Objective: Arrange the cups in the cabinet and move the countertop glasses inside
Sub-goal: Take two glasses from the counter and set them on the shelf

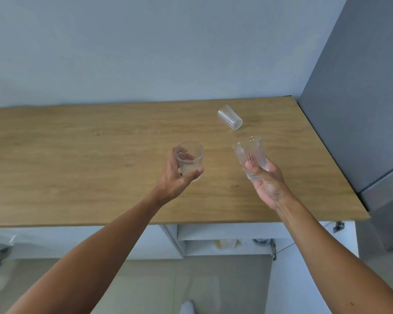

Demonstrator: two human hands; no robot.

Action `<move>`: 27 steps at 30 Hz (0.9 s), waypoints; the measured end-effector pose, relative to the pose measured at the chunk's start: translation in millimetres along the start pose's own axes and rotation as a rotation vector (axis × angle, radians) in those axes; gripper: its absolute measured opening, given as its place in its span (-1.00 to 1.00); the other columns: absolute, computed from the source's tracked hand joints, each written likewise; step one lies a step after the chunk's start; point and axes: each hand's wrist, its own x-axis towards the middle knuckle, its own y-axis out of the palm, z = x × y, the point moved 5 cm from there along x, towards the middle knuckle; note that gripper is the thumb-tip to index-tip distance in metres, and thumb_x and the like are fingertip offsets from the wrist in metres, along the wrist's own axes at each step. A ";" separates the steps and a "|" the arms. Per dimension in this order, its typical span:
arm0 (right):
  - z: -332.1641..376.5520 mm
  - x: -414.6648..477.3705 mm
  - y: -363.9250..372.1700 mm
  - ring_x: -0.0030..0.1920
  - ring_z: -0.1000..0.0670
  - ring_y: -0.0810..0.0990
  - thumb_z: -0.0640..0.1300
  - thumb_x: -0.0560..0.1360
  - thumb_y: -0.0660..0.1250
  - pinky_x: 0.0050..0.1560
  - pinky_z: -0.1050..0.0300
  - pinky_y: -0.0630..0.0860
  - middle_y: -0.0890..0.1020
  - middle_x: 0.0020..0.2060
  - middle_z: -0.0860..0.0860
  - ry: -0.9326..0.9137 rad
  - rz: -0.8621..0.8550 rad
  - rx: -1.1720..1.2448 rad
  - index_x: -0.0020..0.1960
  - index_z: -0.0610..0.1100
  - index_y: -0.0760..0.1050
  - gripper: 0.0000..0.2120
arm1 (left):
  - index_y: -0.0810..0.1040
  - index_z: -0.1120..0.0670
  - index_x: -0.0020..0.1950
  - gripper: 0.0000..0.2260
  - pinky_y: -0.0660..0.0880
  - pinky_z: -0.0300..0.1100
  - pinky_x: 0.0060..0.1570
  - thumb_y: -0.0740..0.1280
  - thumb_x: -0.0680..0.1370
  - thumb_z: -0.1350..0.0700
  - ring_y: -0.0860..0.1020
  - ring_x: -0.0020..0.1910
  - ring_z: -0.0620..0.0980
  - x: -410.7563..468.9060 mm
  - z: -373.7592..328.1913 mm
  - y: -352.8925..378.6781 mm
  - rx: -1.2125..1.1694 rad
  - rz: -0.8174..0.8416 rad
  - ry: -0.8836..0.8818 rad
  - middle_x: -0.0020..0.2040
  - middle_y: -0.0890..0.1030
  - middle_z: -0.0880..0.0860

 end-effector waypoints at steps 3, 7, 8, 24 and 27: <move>-4.4 -29.0 -3.6 0.35 -0.07 0.52 -0.13 0.30 0.56 0.41 0.09 0.37 0.63 0.22 -0.03 0.002 0.043 0.014 0.34 -0.14 0.48 -0.36 | 0.32 -0.06 0.26 -0.46 0.55 0.13 0.13 0.50 0.41 -0.13 0.54 0.16 -0.05 -40.6 -5.0 12.3 -0.015 -0.013 -0.015 0.14 0.51 -0.09; -12.1 -66.8 -11.2 0.34 -0.06 0.51 0.06 0.18 0.67 0.42 0.06 0.33 0.60 0.27 -0.04 0.003 0.064 -0.004 0.38 -0.08 0.45 -0.16 | 0.33 -0.07 0.26 -0.47 0.56 0.14 0.11 0.51 0.42 -0.13 0.54 0.17 -0.02 -89.6 -7.1 31.9 -0.028 -0.023 -0.030 0.14 0.52 -0.06; -14.1 -72.6 -12.9 0.34 -0.05 0.51 0.08 0.17 0.67 0.42 0.04 0.33 0.60 0.27 -0.04 -0.002 0.060 -0.010 0.38 -0.07 0.45 -0.15 | 0.33 -0.08 0.27 -0.47 0.56 0.14 0.12 0.51 0.42 -0.13 0.54 0.17 -0.02 -97.4 -6.4 35.5 -0.029 -0.022 -0.034 0.15 0.52 -0.04; -135.2 -170.2 -73.1 0.05 0.11 0.59 -0.14 0.14 0.56 -0.03 0.18 0.56 0.63 0.02 0.10 -0.175 -0.079 -0.246 0.13 -0.01 0.40 -0.38 | 0.33 -0.05 0.31 -0.38 0.59 0.08 0.03 0.47 0.38 -0.24 0.55 0.13 -0.10 -181.3 96.1 130.3 -0.043 0.130 0.070 0.04 0.49 -0.34; -176.1 -171.5 -93.2 0.08 0.10 0.60 -0.12 0.13 0.57 -0.03 0.16 0.57 0.64 0.03 0.09 -0.184 -0.112 -0.265 0.12 0.01 0.41 -0.39 | 0.35 -0.04 0.28 -0.43 0.60 0.00 0.01 0.47 0.38 -0.22 0.55 0.11 -0.14 -183.2 131.0 148.5 -0.044 0.141 0.083 0.04 0.50 -0.30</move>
